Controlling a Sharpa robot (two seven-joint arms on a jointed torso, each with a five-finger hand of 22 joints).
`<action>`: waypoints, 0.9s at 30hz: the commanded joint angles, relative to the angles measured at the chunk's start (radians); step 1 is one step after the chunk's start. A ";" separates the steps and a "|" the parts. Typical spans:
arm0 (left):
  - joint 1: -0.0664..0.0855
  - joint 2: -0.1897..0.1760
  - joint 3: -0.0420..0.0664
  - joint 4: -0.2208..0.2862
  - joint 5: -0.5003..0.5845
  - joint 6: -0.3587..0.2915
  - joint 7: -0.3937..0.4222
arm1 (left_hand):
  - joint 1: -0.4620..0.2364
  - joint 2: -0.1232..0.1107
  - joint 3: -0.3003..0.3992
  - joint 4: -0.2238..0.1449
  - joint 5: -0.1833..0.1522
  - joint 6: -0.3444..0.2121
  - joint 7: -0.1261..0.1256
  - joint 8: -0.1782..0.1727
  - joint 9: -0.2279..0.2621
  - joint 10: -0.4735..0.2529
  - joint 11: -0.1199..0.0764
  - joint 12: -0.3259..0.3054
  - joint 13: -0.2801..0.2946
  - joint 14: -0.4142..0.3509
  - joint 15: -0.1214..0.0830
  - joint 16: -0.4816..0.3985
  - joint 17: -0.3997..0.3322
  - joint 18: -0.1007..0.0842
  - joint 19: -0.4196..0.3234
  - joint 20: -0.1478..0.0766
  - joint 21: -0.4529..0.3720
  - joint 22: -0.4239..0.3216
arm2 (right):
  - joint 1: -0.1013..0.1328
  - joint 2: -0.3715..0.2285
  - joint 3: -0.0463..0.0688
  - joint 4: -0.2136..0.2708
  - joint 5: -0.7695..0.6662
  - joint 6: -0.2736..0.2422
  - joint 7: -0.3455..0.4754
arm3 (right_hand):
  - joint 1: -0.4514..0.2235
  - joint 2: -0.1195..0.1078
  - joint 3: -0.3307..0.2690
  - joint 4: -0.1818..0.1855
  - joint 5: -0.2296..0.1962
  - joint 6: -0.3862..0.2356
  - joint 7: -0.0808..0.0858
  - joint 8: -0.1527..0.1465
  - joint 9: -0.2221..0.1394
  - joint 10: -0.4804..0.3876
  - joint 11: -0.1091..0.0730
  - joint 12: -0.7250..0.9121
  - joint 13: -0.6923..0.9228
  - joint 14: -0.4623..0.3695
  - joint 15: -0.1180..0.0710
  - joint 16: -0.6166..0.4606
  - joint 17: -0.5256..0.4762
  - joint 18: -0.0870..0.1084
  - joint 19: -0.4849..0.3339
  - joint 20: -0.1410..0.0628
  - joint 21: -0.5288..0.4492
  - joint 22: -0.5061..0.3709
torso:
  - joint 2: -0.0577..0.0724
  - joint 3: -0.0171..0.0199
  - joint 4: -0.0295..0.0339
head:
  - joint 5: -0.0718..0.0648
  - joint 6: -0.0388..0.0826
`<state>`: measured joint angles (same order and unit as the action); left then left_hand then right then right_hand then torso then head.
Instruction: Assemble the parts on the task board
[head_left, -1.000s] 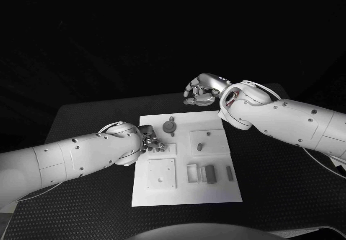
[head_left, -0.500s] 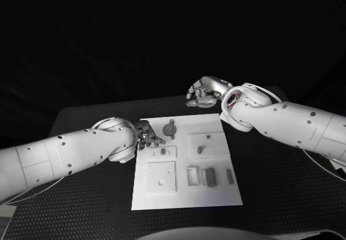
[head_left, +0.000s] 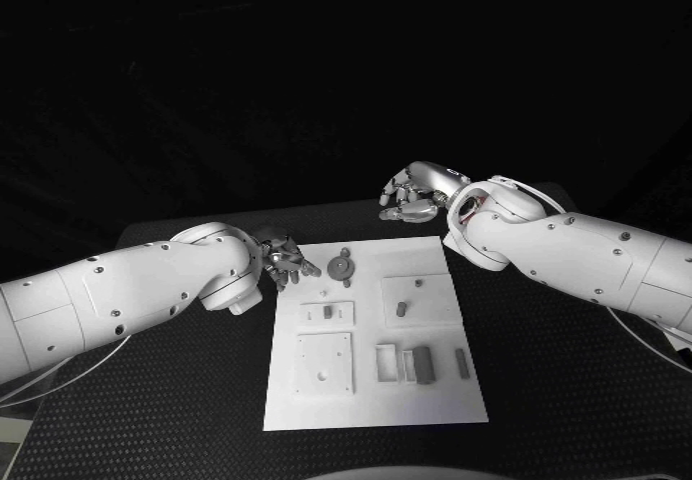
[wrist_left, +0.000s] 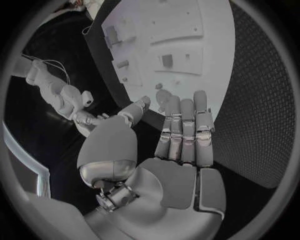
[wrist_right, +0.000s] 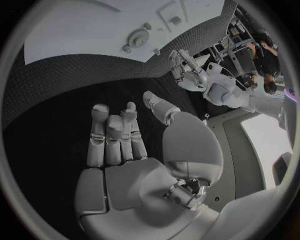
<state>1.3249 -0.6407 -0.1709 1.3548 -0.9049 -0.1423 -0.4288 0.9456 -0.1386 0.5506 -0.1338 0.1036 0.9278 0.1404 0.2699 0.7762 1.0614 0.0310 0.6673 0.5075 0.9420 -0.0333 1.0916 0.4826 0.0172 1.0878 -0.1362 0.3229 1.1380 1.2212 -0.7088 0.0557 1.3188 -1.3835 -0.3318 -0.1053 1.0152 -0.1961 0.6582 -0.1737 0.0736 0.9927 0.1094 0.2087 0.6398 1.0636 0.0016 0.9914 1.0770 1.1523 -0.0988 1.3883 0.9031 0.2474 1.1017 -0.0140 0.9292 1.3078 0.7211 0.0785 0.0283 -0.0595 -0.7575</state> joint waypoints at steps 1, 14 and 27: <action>0.005 -0.002 0.010 -0.021 0.029 -0.019 0.065 | 0.017 0.002 0.002 -0.023 0.000 -0.010 0.001 0.008 -0.014 0.002 0.011 -0.041 -0.022 -0.001 0.016 -0.034 -0.012 0.018 -0.003 0.018 -0.026 -0.022 | 0.000 0.001 0.000 -0.007 0.010 -0.003 0.016 | -0.003 -0.001 0.004 0.005 0.002 -0.006 0.007 -0.004 -0.001 -0.002 0.004 0.001 -0.001 -0.004 -0.002 -0.005 -0.001 0.014 0.003 -0.001 -0.002 0.013 | 0.001 0.0003 -0.0014 | 0.003 0.006; 0.012 0.001 0.024 -0.125 -0.004 -0.021 0.068 | -0.017 -0.006 -0.028 -0.024 0.005 -0.014 0.002 0.025 -0.047 0.024 0.014 -0.098 -0.050 0.009 0.027 -0.073 -0.011 0.028 0.009 0.032 -0.060 -0.050 | 0.000 0.002 0.000 -0.015 0.012 -0.004 0.017 | -0.002 0.001 0.004 0.005 0.002 -0.006 0.008 -0.004 -0.001 -0.002 0.004 0.001 -0.002 -0.004 -0.001 -0.005 -0.001 0.014 0.003 -0.001 -0.002 0.013 | 0.001 0.0019 -0.0010 | 0.005 0.014; 0.012 0.096 0.022 -0.301 -0.157 0.120 -0.005 | -0.155 -0.035 -0.072 0.131 -0.015 -0.005 -0.014 0.056 -0.077 0.079 -0.008 -0.083 -0.026 0.051 -0.001 -0.051 0.030 0.037 0.058 0.008 -0.048 -0.034 | 0.000 0.009 0.000 -0.017 0.012 -0.003 0.017 | -0.001 0.003 0.005 0.005 0.002 -0.005 0.008 -0.004 -0.001 -0.002 0.004 0.001 -0.002 -0.004 -0.001 -0.005 -0.001 0.014 0.003 -0.001 -0.002 0.013 | 0.002 0.0017 -0.0022 | 0.012 0.019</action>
<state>1.3355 -0.5519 -0.1489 1.0685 -0.9899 -0.0943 -0.4048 0.7980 -0.1754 0.4792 -0.0061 0.0912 0.9235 0.1316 0.3224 0.7005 1.1372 0.0223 0.5819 0.4797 0.9886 -0.0345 1.0387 0.5110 0.0445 1.1408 -0.1289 0.2723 1.1023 1.2211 -0.7015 0.0555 1.3016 -1.3720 -0.3335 -0.0978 1.0152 -0.1961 0.6610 -0.1710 0.0736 0.9888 0.1088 0.2087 0.6400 1.0635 0.0016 0.9914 1.0764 1.1522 -0.0987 1.3883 0.9034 0.2473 1.1016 -0.0140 0.9292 1.3078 0.7224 0.0801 0.0275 -0.0495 -0.7391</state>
